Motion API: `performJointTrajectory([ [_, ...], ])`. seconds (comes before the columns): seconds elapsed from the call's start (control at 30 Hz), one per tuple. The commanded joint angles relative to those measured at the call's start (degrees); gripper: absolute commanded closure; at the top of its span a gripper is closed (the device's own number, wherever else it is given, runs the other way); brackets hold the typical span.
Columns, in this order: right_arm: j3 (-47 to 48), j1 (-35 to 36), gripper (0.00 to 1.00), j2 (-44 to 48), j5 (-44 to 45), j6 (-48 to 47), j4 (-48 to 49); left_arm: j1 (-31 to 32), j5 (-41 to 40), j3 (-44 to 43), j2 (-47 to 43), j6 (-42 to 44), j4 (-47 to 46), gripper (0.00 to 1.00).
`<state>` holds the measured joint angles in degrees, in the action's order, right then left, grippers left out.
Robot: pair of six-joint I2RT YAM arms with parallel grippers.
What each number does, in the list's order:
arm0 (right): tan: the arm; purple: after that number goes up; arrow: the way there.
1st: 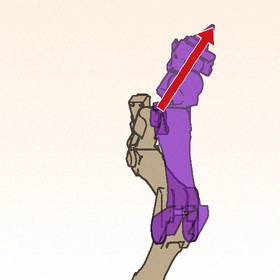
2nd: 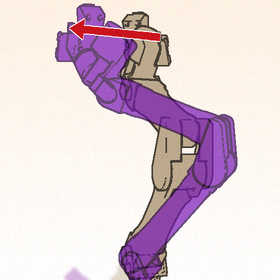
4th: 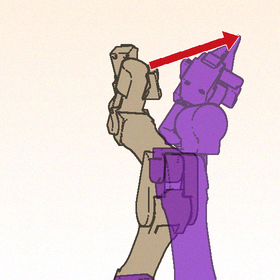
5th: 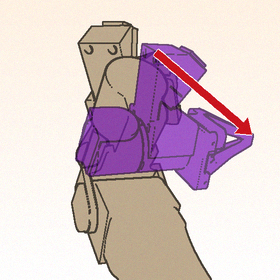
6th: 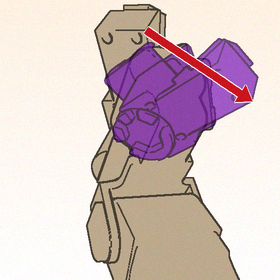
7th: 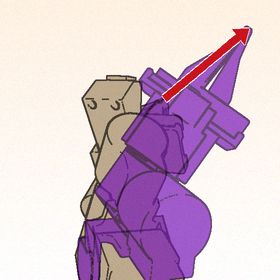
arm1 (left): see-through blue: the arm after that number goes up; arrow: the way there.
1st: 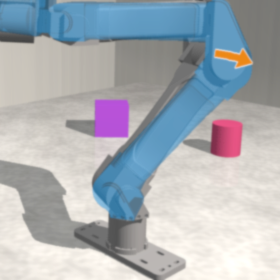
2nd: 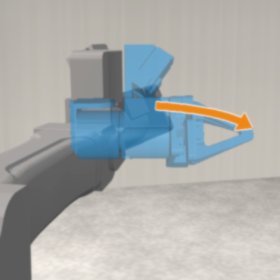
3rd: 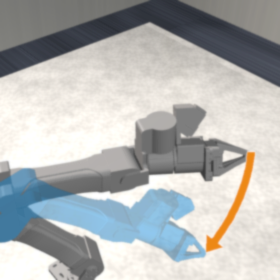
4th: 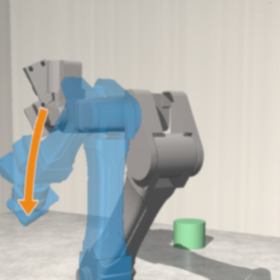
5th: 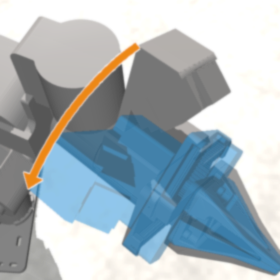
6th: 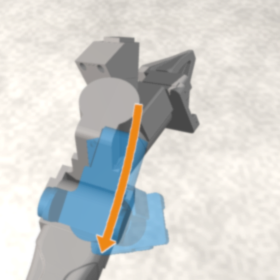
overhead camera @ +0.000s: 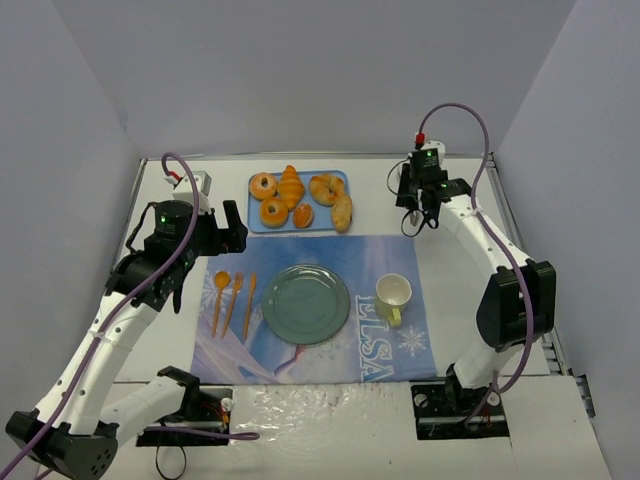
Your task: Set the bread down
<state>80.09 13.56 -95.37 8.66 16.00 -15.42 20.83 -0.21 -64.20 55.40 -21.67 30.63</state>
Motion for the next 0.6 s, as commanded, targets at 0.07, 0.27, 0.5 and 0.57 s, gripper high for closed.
performJointTrajectory([
  [0.07, 3.46, 5.65, 0.62, 5.18, -2.88, -0.41, 0.66, -0.53, -0.62, -1.27, -0.03, 0.14, -2.73, 0.03],
  [0.27, 2.36, 10.11, 0.62, 5.63, -3.88, 0.15, 0.66, -0.53, -0.85, -1.31, -0.11, 0.26, -2.63, 0.03],
  [0.5, -0.03, 15.83, 0.62, 5.45, -2.05, 1.29, 0.97, -0.62, -0.85, -1.36, -0.11, 0.23, -2.55, 0.03],
  [0.57, -0.87, 17.00, 0.62, 5.37, -1.23, 1.63, 1.10, -0.62, -0.85, -1.36, -0.07, 0.23, -2.56, 0.03],
])
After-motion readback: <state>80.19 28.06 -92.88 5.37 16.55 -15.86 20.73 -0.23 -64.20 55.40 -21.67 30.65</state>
